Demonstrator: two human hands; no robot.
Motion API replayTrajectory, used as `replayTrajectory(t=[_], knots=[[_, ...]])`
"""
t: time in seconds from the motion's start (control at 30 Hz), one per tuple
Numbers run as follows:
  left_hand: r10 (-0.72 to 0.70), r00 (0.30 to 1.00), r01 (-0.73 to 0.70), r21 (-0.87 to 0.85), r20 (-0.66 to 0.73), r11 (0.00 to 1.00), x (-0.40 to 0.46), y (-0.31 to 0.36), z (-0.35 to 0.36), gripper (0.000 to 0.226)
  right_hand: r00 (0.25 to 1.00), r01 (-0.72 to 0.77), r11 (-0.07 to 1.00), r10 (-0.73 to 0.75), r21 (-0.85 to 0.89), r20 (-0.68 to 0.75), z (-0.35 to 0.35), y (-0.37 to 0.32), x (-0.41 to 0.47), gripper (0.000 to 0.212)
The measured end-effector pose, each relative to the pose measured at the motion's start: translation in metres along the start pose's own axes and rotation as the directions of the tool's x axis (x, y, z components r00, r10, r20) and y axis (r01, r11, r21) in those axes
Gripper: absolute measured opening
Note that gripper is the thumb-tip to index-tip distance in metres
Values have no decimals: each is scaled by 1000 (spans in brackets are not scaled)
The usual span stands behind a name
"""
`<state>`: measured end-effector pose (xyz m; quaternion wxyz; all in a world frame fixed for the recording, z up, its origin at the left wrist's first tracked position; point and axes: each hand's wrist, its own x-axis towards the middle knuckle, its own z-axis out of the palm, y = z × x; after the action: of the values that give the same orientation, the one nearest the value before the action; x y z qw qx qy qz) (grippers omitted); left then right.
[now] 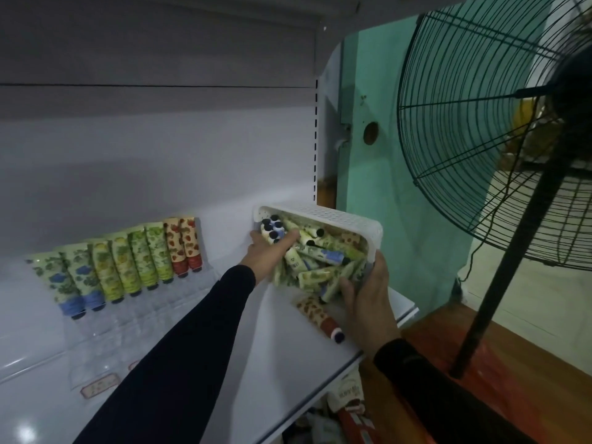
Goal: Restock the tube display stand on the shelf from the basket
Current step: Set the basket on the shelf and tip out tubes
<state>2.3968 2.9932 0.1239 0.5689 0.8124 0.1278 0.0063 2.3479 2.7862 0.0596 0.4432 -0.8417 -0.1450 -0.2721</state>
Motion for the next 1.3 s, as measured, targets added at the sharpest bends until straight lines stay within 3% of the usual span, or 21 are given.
replayTrajectory(t=[0.13,0.33,0.4,0.6,0.87,1.03,1.17,1.3], knots=[[51,995,-59,-87,-90,994,-1,-5,8,121,1000,-10,1000,10,11,-5,-2,-4,-1,76],[138,945,-155,-37,-296,987,-14,-10,2,42,997,-48,999,49,26,-52,-1,-9,-5,80],[164,925,-172,8,-343,985,-18,-13,-2,32,992,-111,992,114,66,-49,0,-11,-6,84],[202,916,-117,252,-346,961,-34,-21,-8,33,983,-184,983,184,22,9,-1,-11,-8,98],[151,961,-77,300,-232,951,-47,-24,0,69,964,-247,963,256,-112,75,-7,-20,-19,110],[212,935,-104,351,-285,930,-55,-21,-5,39,954,-256,953,276,-163,119,-15,-25,-19,109],[206,937,-74,418,-281,906,-59,-25,-9,38,958,-235,945,265,-229,112,-24,-27,-24,107],[222,939,-62,506,-262,860,-68,-29,-11,25,968,-232,958,244,-168,55,-29,-32,-35,86]])
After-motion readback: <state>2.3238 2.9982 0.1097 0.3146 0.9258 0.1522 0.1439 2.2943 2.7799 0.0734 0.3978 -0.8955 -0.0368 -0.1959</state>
